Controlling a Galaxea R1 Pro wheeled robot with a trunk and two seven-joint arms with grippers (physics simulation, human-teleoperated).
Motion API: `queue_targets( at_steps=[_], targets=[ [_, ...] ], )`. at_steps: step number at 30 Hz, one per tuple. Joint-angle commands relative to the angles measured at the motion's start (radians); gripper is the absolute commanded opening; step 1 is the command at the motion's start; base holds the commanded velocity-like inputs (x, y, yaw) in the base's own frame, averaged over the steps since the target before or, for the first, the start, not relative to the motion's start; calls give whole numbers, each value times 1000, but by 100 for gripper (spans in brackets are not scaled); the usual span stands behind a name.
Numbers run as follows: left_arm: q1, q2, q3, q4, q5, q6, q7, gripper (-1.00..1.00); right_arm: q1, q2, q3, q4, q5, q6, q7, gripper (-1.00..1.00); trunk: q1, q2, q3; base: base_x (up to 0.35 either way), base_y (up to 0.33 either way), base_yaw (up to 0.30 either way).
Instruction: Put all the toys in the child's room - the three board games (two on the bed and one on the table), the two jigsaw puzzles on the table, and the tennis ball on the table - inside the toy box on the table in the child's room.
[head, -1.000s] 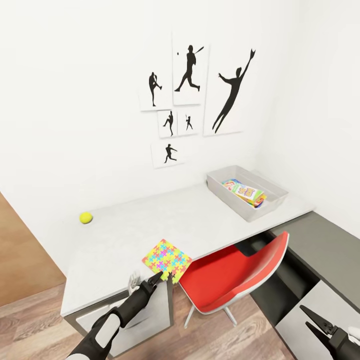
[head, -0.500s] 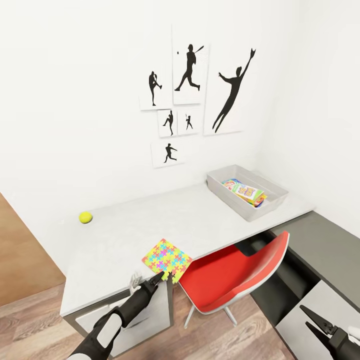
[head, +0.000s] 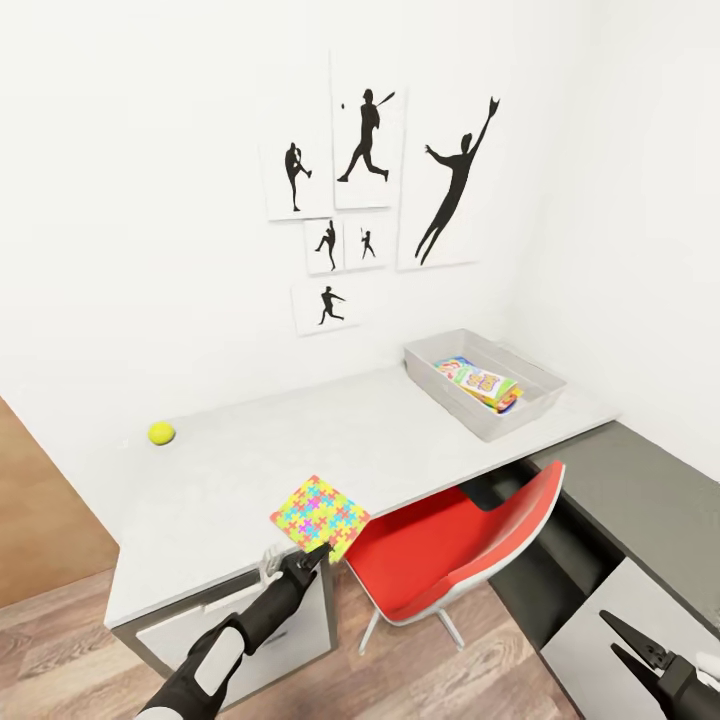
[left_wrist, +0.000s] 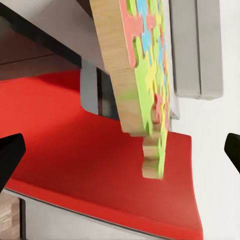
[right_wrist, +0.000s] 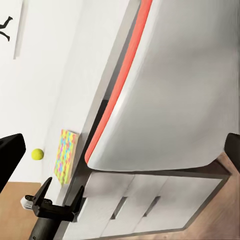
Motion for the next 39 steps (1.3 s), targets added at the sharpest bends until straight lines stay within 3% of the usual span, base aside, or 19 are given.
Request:
queue_targets(
  at_steps=[1, 39],
  targets=[
    [-1, 0, 4, 0, 4, 9, -4, 100, 0, 0, -1, 0, -4, 6, 0, 100, 0, -1, -1, -8, -80, 0],
    [-1, 1, 4, 0, 5, 3, -8, 100, 0, 0, -1, 0, -4, 6, 0, 100, 0, -1, -1, 52, -32, 0]
  ],
)
